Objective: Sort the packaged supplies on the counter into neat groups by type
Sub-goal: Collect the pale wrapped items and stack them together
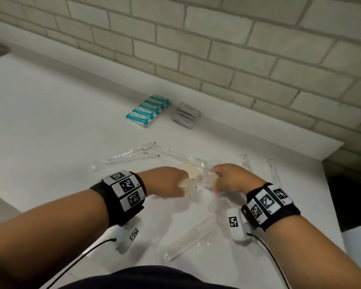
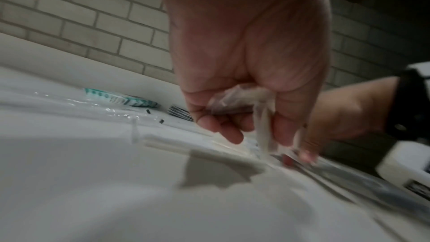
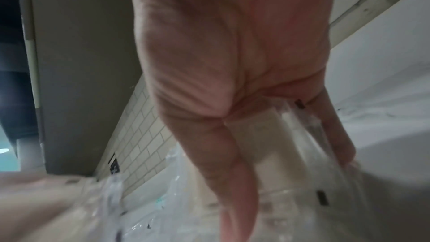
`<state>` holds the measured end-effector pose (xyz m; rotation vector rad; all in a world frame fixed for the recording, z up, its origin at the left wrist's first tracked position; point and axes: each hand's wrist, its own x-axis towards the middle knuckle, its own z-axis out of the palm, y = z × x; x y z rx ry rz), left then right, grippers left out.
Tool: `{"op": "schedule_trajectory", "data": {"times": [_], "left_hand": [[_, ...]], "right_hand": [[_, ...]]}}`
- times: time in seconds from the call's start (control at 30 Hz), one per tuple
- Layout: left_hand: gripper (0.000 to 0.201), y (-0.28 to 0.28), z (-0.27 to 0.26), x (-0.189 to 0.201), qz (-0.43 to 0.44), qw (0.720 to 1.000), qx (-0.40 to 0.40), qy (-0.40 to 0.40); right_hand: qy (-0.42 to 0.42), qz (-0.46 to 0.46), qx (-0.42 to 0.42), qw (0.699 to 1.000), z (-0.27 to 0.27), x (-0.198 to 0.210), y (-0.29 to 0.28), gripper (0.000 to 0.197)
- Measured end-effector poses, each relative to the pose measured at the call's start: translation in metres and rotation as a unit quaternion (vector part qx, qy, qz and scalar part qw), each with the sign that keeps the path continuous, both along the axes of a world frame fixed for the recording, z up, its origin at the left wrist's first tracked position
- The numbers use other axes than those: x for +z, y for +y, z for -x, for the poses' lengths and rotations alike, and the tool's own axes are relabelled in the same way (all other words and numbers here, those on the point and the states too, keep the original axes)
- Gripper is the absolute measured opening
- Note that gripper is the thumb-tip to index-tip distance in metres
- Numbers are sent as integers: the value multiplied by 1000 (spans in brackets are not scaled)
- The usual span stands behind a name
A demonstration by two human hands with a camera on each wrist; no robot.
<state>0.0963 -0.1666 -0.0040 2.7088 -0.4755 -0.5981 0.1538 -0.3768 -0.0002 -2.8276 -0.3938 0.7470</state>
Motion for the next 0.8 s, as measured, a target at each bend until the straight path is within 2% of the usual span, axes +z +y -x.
{"op": "schedule_trajectory", "data": {"times": [0.13, 0.33, 0.5, 0.63, 0.73, 0.8], "left_hand": [[44, -2, -37, 8, 2, 996, 20, -90], [55, -25, -67, -7, -117, 988, -67, -73], [58, -31, -66, -18, -141, 986, -51, -70], [56, -32, -60, -17, -188, 974, -57, -116], [58, -30, -57, -19, -192, 967, -72, -148], [59, -27, -52, -19, -154, 974, -71, -153]], "right_hand": [[21, -5, 3, 1000, 4, 5, -10, 23], [21, 10, 7, 1000, 11, -2, -7, 25], [6, -10, -17, 1000, 16, -5, -7, 31], [8, -5, -30, 1000, 16, -3, -5, 22], [1, 0, -50, 999, 17, -3, -4, 47], [1, -1, -52, 999, 18, -1, -3, 50]]}}
